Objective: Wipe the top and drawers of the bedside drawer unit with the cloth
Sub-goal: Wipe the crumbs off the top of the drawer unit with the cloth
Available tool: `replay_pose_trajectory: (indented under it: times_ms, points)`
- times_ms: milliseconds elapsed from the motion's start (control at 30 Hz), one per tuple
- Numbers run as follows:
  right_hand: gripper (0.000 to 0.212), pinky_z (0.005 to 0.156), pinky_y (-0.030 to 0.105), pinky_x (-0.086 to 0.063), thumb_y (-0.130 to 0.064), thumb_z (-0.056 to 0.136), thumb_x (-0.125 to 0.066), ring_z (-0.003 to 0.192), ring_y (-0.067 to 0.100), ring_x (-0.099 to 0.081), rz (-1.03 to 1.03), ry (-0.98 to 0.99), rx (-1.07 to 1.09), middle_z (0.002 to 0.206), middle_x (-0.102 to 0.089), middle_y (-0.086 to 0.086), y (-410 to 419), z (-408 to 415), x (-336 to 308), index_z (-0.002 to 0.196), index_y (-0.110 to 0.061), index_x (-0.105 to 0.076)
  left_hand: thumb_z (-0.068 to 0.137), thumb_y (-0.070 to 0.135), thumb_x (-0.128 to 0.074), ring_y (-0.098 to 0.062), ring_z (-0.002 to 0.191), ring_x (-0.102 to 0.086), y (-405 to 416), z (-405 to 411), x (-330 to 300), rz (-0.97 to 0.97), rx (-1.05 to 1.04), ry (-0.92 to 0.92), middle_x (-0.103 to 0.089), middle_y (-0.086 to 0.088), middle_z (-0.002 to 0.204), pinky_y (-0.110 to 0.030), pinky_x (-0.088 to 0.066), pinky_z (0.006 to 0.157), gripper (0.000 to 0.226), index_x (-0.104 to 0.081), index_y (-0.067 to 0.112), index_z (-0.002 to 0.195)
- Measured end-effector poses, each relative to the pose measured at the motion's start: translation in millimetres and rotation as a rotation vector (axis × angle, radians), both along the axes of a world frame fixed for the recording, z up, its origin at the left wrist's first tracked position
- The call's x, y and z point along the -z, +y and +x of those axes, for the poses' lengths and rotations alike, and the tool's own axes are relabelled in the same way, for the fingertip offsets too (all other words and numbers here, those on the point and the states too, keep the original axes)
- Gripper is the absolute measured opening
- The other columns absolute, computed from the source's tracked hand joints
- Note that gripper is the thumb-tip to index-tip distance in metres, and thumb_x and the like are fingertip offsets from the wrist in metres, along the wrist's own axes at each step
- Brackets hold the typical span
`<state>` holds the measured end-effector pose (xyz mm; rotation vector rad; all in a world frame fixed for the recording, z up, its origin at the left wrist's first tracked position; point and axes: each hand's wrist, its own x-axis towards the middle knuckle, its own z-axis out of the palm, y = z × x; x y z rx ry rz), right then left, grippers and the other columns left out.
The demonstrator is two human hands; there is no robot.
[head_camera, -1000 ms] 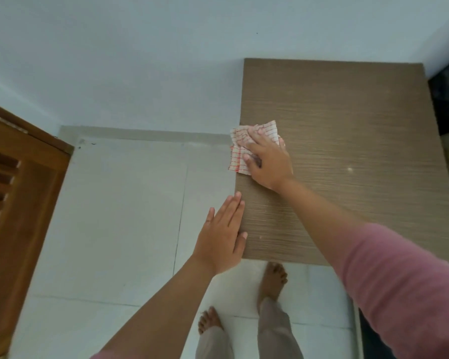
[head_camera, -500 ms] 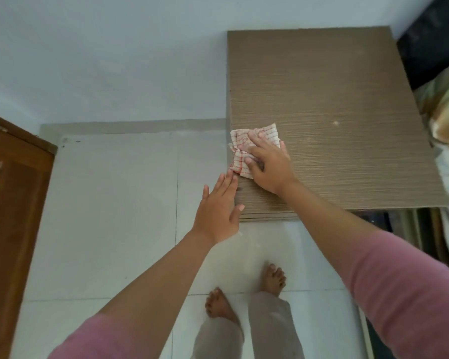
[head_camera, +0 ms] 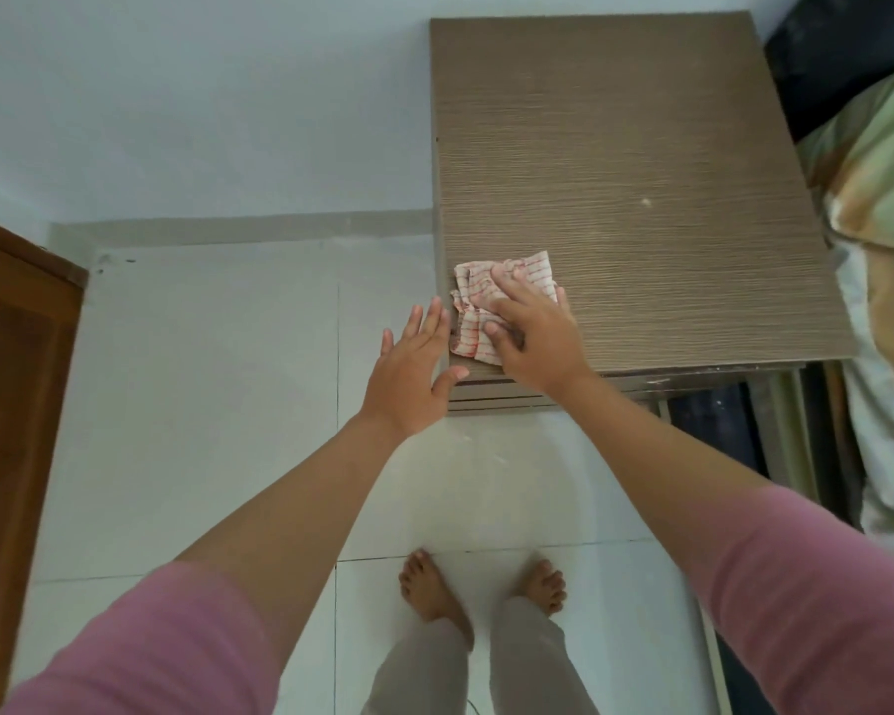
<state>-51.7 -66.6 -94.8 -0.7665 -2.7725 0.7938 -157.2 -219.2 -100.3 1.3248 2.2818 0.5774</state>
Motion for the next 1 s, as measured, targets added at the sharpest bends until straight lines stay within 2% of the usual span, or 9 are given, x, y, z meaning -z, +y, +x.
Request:
replay_pose_trajectory:
  times_ms: [233,367,533,600,667,733,867,933,1000]
  points:
    - [0.031,0.112,0.055,-0.01,-0.033,0.091,-0.05,0.14,0.016,-0.031,0.001,0.004,-0.02,0.147,-0.041,-0.008,-9.2,18.2,2.3,0.12,-0.032,-0.06,0.094,0.037,-0.041,-0.017,0.142,0.005,0.0,0.8,-1.4,-0.031,0.013,0.0,-0.001,0.001,0.155,-0.045,0.0,0.113,0.064,-0.009,0.015,0.145]
    - [0.036,0.111,0.053,-0.012,-0.034,0.09,-0.042,0.14,0.015,-0.031,-0.042,-0.007,-0.068,0.145,-0.044,-0.008,-10.2,25.8,0.3,0.117,-0.023,-0.063,0.095,0.037,-0.04,-0.018,0.142,0.005,0.6,0.2,-3.7,-0.063,0.025,0.02,0.002,0.0,0.156,-0.046,0.0,0.113,0.065,-0.006,0.014,0.146]
    - [0.03,0.111,0.042,-0.009,-0.016,0.091,-0.053,0.137,0.016,-0.036,-0.194,0.006,-0.091,0.14,-0.05,-0.004,-18.5,53.5,-6.0,0.119,-0.019,-0.063,0.095,0.029,-0.041,-0.018,0.142,0.003,0.9,7.0,-6.1,-0.076,-0.02,0.037,0.001,-0.001,0.156,-0.045,-0.001,0.113,0.064,-0.005,0.013,0.145]
    - [0.035,0.109,0.034,-0.015,-0.012,0.09,-0.055,0.134,0.017,-0.041,-0.242,-0.014,-0.083,0.137,-0.053,-0.002,-22.5,67.4,-12.3,0.124,-0.019,-0.06,0.096,0.029,-0.04,-0.018,0.142,0.003,1.2,9.8,-6.6,-0.097,-0.025,0.059,0.002,-0.002,0.156,-0.045,-0.001,0.113,0.063,-0.004,0.013,0.145]
    - [0.036,0.099,0.025,-0.031,-0.013,0.09,-0.057,0.122,0.022,-0.053,-0.261,-0.07,-0.075,0.128,-0.061,0.004,-21.5,77.9,-22.0,0.126,-0.018,-0.06,0.096,0.029,-0.039,-0.018,0.142,0.003,1.6,12.1,-7.7,-0.118,-0.033,0.062,0.003,-0.002,0.156,-0.044,-0.001,0.113,0.063,-0.003,0.013,0.146]
    - [0.032,0.083,0.018,-0.036,-0.015,0.09,-0.057,0.106,0.023,-0.061,-0.251,-0.149,-0.114,0.116,-0.068,0.006,-16.0,84.8,-30.2,0.121,-0.017,-0.063,0.096,0.029,-0.038,-0.018,0.142,0.003,2.7,14.5,-9.2,-0.137,-0.034,0.066,0.005,-0.002,0.156,-0.043,0.0,0.114,0.063,-0.002,0.012,0.146]
    - [0.027,0.079,0.032,-0.052,-0.022,0.092,-0.053,0.092,0.021,-0.065,-0.363,-0.006,0.066,0.101,-0.071,0.004,3.6,91.2,-42.9,0.116,-0.017,-0.066,0.097,0.03,-0.036,-0.018,0.142,0.004,3.1,14.2,-10.1,-0.156,-0.023,0.074,0.006,-0.003,0.155,-0.044,0.0,0.114,0.063,0.0,0.011,0.145]
    - [0.029,0.084,0.038,-0.053,-0.024,0.092,-0.053,0.096,0.022,-0.065,-0.35,0.081,0.191,0.104,-0.071,0.005,17.5,87.4,-44.9,0.117,-0.015,-0.065,0.097,0.032,-0.035,-0.019,0.142,0.004,1.7,12.0,-9.0,-0.157,-0.002,0.09,0.006,-0.004,0.155,-0.044,-0.001,0.114,0.063,-0.001,0.011,0.145]
    - [0.031,0.092,0.033,-0.05,-0.025,0.093,-0.054,0.106,0.022,-0.062,-0.314,0.088,0.265,0.114,-0.068,0.006,30.1,78.9,-43.3,0.12,-0.014,-0.063,0.097,0.034,-0.035,-0.019,0.142,0.004,0.5,10.1,-7.2,-0.148,0.021,0.096,0.006,-0.004,0.155,-0.045,-0.002,0.114,0.064,-0.001,0.011,0.145]
